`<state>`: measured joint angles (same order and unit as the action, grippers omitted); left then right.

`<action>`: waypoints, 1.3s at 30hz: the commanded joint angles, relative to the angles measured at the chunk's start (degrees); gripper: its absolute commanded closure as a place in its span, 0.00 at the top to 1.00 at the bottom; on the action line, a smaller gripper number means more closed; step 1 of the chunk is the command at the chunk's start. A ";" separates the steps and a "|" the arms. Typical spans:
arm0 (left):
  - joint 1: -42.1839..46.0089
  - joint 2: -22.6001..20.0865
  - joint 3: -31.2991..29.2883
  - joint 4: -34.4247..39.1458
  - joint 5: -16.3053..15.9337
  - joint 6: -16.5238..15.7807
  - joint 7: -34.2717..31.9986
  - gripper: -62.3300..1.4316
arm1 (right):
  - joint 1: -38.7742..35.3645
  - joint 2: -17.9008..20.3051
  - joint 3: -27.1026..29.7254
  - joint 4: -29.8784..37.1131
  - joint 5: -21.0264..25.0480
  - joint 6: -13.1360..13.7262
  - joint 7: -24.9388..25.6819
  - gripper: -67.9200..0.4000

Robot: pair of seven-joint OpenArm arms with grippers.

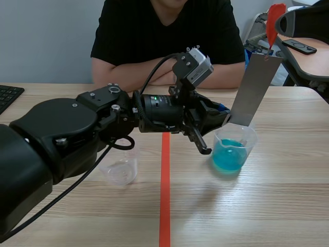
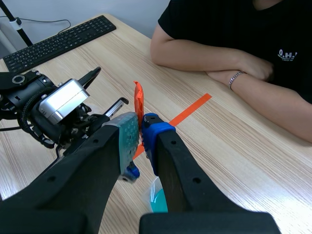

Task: Do the redox reaction experiment.
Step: 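Point at the plate with the left hand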

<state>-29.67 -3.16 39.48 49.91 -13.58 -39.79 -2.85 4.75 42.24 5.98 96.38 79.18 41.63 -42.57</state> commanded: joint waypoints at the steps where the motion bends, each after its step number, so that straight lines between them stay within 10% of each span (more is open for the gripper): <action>1: -1.18 0.31 0.46 1.25 -0.76 -0.09 -0.92 0.08 | 1.09 0.72 0.15 0.50 1.22 0.20 0.87 0.03; 39: -1.46 -1.66 0.46 1.25 -0.39 4.37 -3.76 0.08 | 1.09 0.59 0.15 0.50 1.22 0.20 0.87 0.03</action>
<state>-30.17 -5.56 40.10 49.91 -13.30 -35.62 -5.82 4.75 42.24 5.98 96.38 79.18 41.63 -42.59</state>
